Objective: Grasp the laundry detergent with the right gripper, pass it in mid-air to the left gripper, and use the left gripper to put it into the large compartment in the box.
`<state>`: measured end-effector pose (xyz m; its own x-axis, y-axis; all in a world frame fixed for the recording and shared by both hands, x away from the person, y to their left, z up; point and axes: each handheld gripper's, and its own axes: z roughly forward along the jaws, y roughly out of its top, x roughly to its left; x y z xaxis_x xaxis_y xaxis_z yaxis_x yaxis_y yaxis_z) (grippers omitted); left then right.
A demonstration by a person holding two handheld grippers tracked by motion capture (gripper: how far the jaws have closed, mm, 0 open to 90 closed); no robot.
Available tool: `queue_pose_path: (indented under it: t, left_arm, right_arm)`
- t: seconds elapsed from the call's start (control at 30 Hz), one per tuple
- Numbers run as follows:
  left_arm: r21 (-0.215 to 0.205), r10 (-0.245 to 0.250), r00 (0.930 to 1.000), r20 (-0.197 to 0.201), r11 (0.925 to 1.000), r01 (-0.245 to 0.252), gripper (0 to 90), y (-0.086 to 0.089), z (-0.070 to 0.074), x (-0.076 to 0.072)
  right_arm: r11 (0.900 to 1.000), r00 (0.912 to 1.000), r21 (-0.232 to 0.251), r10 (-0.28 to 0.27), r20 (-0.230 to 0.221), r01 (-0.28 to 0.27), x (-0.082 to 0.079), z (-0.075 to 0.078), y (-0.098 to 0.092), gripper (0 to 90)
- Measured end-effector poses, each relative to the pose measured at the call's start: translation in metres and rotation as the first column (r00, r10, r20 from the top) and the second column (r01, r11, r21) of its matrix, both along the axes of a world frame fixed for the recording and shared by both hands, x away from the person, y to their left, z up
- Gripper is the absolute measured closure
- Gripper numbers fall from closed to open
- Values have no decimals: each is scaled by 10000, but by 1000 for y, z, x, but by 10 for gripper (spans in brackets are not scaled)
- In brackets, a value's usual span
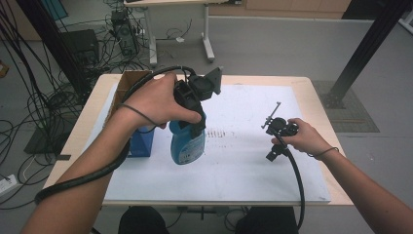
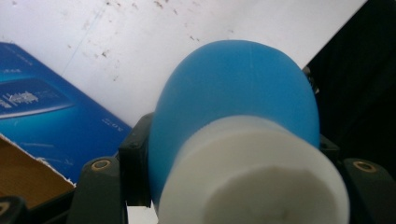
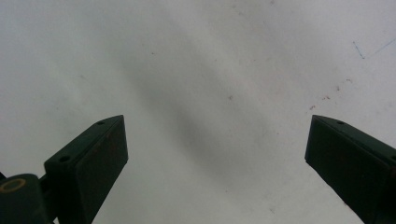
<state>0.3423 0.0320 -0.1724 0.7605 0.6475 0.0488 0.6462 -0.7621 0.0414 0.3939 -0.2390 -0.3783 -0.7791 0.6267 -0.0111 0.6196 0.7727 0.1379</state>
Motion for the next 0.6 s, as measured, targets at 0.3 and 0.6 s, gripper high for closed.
queue_pose_path:
  t: [0.3, 0.6]
  left_arm:
    - [-260, 1153, 9926, 388, 9931, -1143, 372, -1, 12, 16]
    - [-301, 1722, 9840, 449, 9848, -1710, 372, 4, 35, 26]
  right_arm:
    - [9999, 9999, -86, -129, 46, 130, 0, -1, -2, 63]
    - [9999, 9999, 8, -105, 87, 105, 1, -3, 0, 67]
